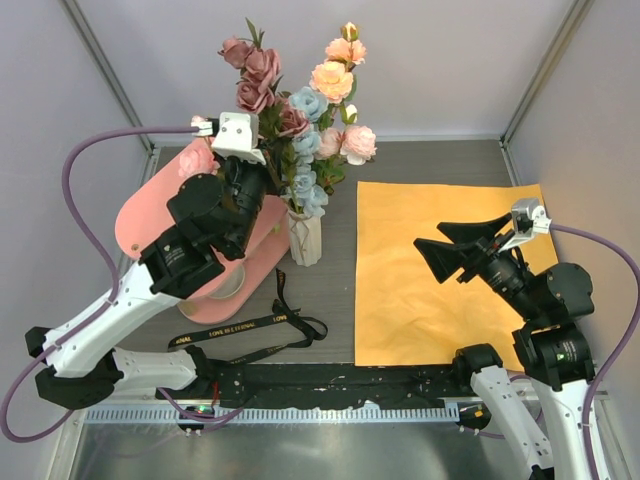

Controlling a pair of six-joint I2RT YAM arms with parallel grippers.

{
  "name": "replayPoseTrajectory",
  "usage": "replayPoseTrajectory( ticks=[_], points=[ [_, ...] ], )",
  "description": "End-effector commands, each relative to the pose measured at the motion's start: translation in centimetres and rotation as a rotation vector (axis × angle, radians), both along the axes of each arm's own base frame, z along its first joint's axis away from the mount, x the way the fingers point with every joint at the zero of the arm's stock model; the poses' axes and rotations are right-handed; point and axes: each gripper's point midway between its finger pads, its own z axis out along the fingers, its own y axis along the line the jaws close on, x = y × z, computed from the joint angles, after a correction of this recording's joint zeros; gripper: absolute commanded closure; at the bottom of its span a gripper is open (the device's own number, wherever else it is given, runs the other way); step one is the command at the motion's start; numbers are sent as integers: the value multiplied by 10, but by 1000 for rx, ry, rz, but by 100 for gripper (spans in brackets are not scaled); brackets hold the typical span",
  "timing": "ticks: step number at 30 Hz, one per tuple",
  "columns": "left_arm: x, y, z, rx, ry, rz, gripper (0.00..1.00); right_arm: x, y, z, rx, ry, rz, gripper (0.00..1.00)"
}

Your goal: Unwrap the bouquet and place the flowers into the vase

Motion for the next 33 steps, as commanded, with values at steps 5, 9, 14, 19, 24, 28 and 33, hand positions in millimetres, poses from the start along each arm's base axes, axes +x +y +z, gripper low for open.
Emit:
replayPoseTrajectory(
  ticks=[5, 9, 14, 19, 24, 28, 33],
  points=[
    [12, 15, -12, -37, -1, 131, 100, 1, 0, 5, 7, -33, -2, 21],
    [6, 15, 0, -68, -4, 92, 100, 0, 0, 6, 8, -30, -1, 21],
    [-1, 24, 19, -104, -30, 79, 100, 0, 0, 9, 12, -36, 0, 21],
    [-1, 27, 24, -90, -40, 93, 100, 1, 1, 10, 17, -32, 4, 21],
    [6, 25, 19, -69, -25, 129, 100, 1, 3, 12, 24, -34, 13, 21],
    [14, 20, 6, -61, -19, 164, 100, 0, 3, 14, 27, -35, 15, 21],
    [22, 14, -19, 3, -26, 190, 100, 1, 3, 11, 27, -24, 17, 21]
  ],
)
